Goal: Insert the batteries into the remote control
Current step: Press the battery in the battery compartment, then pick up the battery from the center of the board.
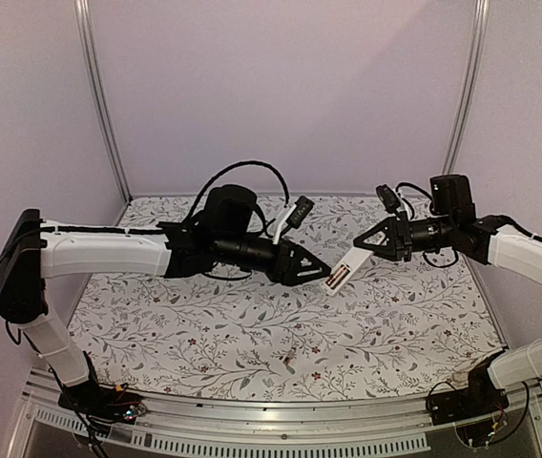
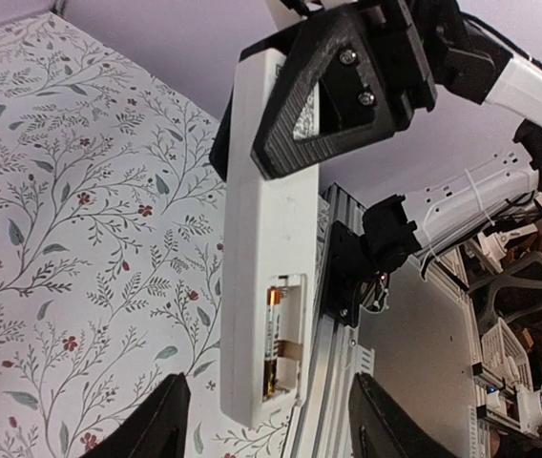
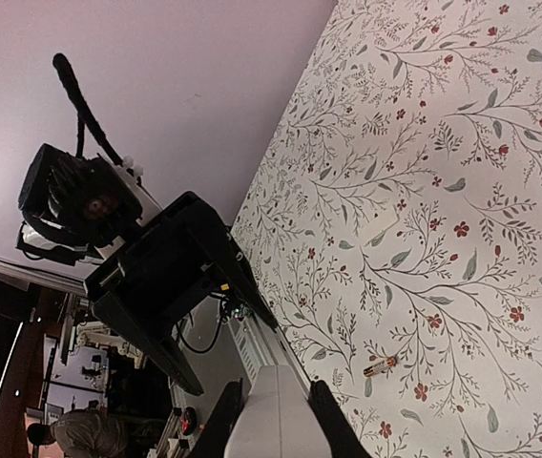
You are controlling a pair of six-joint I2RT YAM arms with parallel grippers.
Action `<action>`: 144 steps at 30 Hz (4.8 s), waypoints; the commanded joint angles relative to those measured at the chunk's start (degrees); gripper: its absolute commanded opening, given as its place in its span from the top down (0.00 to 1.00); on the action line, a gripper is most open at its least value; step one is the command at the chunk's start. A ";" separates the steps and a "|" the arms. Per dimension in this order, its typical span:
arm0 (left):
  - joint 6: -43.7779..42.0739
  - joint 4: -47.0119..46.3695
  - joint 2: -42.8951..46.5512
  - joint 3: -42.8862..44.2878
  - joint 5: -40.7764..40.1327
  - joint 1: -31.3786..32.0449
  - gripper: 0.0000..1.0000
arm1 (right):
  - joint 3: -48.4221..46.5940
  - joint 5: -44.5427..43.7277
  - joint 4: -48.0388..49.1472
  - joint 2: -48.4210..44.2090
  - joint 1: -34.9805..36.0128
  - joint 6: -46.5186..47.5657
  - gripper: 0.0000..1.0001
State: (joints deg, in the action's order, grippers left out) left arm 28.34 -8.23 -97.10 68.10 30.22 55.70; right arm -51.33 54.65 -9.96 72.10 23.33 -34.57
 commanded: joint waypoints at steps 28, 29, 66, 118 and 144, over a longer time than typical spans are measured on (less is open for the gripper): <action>-14.04 26.78 -6.99 14.87 -11.87 4.44 0.70 | -2.46 2.79 -3.32 -1.81 2.50 5.59 1.00; -14.28 27.38 -7.04 15.07 -12.81 4.42 0.71 | -2.34 2.82 -3.22 -1.82 2.46 5.36 1.00; -60.76 42.70 1.67 -1.33 -32.50 13.82 0.23 | 13.01 -2.17 3.32 -6.36 -9.14 1.79 1.00; -73.40 54.08 -25.91 20.56 -20.55 9.75 0.35 | 14.45 0.10 3.30 -6.88 -12.70 1.61 1.00; -72.49 54.46 -26.13 21.72 -19.74 9.69 0.40 | 14.42 0.28 3.42 -6.41 -12.79 1.61 1.00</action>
State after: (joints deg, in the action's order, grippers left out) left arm -44.42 45.39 -122.26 88.40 9.26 65.34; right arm -37.10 54.17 -7.62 65.01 10.83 -33.19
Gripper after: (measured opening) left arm 0.609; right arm 0.175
